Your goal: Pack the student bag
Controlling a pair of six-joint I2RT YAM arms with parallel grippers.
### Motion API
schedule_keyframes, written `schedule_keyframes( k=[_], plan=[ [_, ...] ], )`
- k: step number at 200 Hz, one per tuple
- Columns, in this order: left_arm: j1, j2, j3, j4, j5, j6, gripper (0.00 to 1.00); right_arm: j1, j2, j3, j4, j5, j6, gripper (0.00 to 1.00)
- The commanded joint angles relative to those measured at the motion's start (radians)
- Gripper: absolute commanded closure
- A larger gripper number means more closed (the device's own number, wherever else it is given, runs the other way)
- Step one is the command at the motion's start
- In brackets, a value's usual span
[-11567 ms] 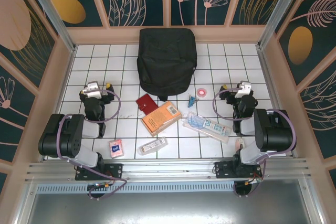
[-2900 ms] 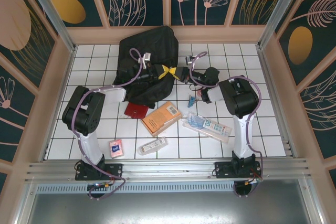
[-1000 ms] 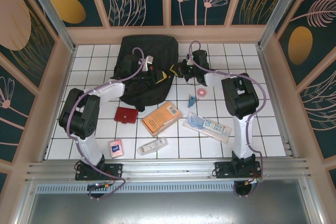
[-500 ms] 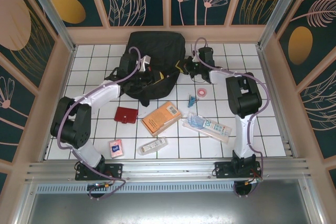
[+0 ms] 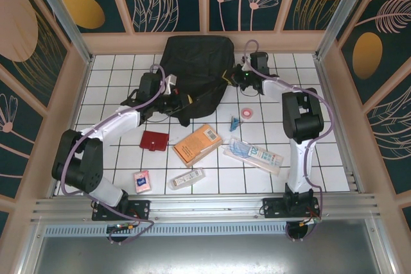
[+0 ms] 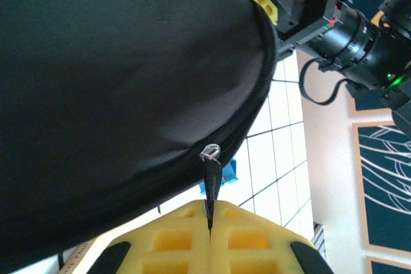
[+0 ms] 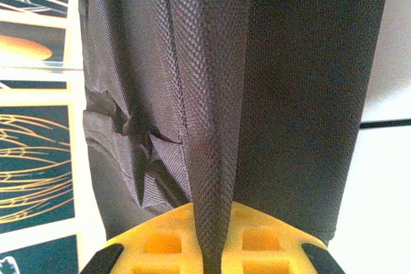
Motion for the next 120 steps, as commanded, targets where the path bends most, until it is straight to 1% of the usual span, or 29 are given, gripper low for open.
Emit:
schedule_keyframes(
  k=[1, 21, 60, 75, 93, 109, 120],
  plan=[
    [0.024, -0.042, -0.005, -0.037, -0.047, 0.035, 1.00, -0.044, 0.017, 0.083, -0.069, 0.041, -0.111, 1.00],
    [0.034, -0.047, -0.001, -0.055, -0.074, 0.050, 1.00, -0.054, 0.045, 0.150, -0.130, 0.048, -0.153, 1.00],
    [0.086, -0.061, -0.011, -0.060, -0.090, 0.061, 1.00, -0.088, 0.109, 0.289, -0.261, 0.085, -0.229, 1.00],
    [0.090, -0.062, 0.006, -0.066, -0.100, 0.072, 1.00, -0.091, 0.135, 0.341, -0.301, 0.099, -0.248, 1.00],
    [0.088, -0.039, 0.012, -0.024, -0.048, 0.042, 1.00, -0.087, 0.172, 0.399, -0.316, 0.071, -0.239, 0.77],
    [0.086, -0.028, -0.006, 0.036, -0.008, 0.001, 1.00, -0.082, 0.207, 0.450, -0.319, 0.062, -0.228, 0.65],
    [0.083, -0.024, -0.017, 0.065, 0.013, -0.015, 1.00, -0.076, 0.248, 0.514, -0.338, 0.058, -0.221, 0.62]
  ],
)
